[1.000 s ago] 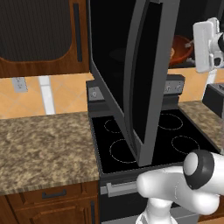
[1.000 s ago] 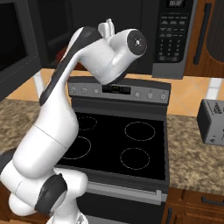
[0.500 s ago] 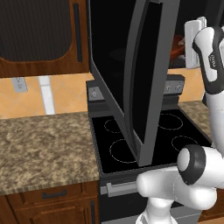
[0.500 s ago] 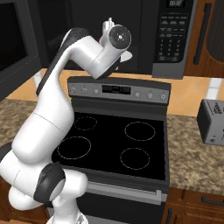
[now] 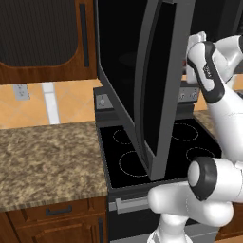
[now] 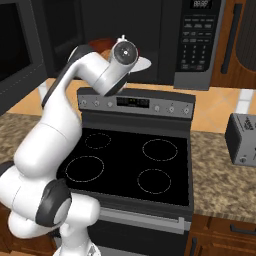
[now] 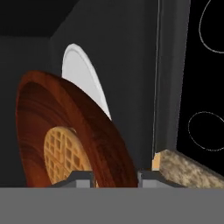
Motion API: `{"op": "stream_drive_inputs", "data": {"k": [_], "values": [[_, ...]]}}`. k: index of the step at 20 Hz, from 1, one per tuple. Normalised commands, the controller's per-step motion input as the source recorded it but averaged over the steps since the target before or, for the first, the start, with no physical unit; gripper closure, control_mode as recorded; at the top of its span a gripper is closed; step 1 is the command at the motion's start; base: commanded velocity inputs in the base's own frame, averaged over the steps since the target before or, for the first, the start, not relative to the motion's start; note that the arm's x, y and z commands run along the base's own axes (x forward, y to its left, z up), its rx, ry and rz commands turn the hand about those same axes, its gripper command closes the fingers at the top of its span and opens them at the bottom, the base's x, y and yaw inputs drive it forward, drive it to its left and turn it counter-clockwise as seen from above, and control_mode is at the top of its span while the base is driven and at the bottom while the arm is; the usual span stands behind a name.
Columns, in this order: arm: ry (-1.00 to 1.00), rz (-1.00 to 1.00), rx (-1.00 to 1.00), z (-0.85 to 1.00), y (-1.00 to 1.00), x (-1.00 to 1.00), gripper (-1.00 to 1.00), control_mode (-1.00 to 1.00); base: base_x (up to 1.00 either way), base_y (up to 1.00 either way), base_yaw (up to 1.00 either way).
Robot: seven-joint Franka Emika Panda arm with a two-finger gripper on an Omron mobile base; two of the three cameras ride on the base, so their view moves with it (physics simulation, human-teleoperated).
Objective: Open the microwave, place the bowl with waffle inside the microwave, then close the microwave door and turn it on.
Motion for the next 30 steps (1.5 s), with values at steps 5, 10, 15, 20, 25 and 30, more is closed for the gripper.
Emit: {"op": "stream_drive_inputs", "data": {"k": [5, 10, 15, 20, 25, 30], "values": [[0.05, -0.07, 0.06, 0.15, 0.0, 0.57, 1.0, -1.0, 0.0, 0.0, 0.0], [0.05, -0.06, 0.0, 0.18, 0.0, 0.53, 1.0, -1.0, 0.0, 0.0, 0.0], [0.06, -0.01, 0.0, 0.0, 0.0, 0.02, -1.0, -1.0, 0.0, 0.0, 0.0], [-0.01, 0.03, 0.0, 0.0, 0.01, -0.02, -1.0, -1.0, 0.0, 0.0, 0.0], [-0.11, 0.04, 0.0, 0.16, -0.01, -0.62, -1.0, -1.0, 0.0, 0.0, 0.0], [0.0, 0.04, -0.06, 0.11, 0.02, -1.0, 1.0, -1.0, 0.0, 0.0, 0.0]]}}
